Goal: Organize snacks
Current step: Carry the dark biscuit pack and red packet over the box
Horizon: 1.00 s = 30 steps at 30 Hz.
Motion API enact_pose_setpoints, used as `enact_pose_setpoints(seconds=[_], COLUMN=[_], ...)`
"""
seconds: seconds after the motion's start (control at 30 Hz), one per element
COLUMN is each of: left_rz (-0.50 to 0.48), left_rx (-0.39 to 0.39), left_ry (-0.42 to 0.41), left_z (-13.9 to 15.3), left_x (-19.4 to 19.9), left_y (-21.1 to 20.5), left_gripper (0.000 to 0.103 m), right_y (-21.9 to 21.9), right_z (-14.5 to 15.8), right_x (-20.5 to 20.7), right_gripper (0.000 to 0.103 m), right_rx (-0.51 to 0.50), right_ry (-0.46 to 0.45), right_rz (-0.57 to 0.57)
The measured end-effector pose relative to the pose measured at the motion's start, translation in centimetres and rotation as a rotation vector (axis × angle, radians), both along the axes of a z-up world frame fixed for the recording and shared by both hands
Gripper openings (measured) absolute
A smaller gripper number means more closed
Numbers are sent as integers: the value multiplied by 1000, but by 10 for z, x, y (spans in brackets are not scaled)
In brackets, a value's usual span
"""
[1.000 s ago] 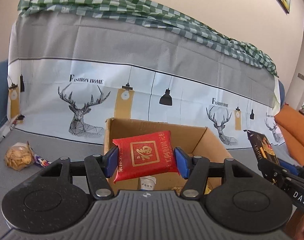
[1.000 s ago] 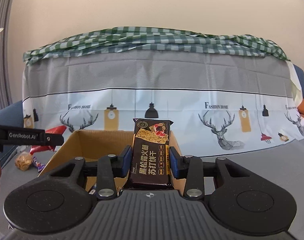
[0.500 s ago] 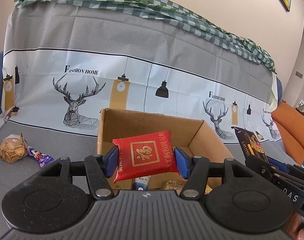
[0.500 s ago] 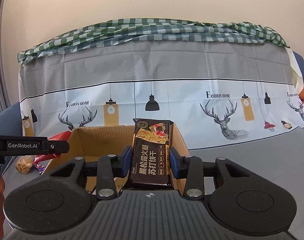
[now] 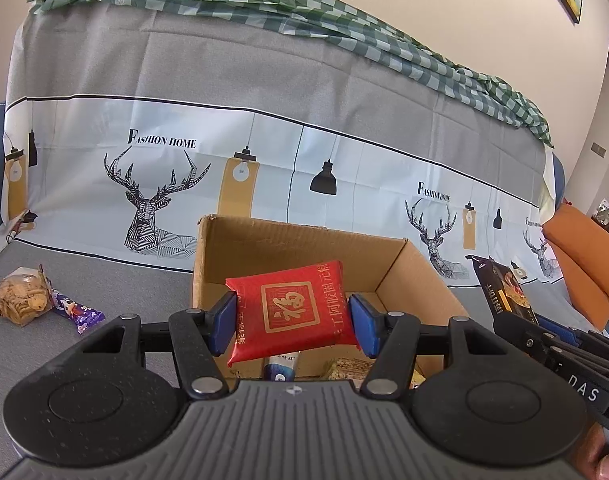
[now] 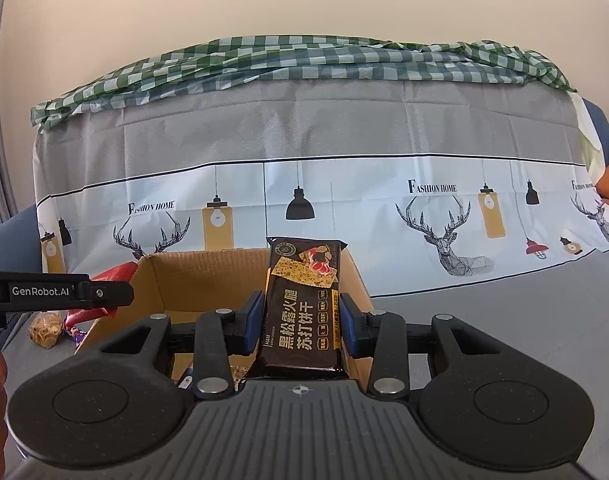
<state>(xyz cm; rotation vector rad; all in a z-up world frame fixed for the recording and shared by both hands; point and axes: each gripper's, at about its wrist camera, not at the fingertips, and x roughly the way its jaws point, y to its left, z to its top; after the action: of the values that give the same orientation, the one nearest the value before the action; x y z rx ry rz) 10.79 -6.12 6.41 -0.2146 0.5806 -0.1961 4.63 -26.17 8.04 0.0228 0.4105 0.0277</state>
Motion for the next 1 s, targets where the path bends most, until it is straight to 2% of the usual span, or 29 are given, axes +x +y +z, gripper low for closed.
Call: enact_pose_setpoints(seconds=[1.0], left_rz=[-7], left_rx=[-21], left_ry=[-13], left_z=[4], left_x=[-2], left_y=[-3], left_gripper=[64], right_y=[2], right_z=[-2], right_x=[1], right_gripper=[41], right_rx=[-10], right_ry=[-1], right_rz=[6])
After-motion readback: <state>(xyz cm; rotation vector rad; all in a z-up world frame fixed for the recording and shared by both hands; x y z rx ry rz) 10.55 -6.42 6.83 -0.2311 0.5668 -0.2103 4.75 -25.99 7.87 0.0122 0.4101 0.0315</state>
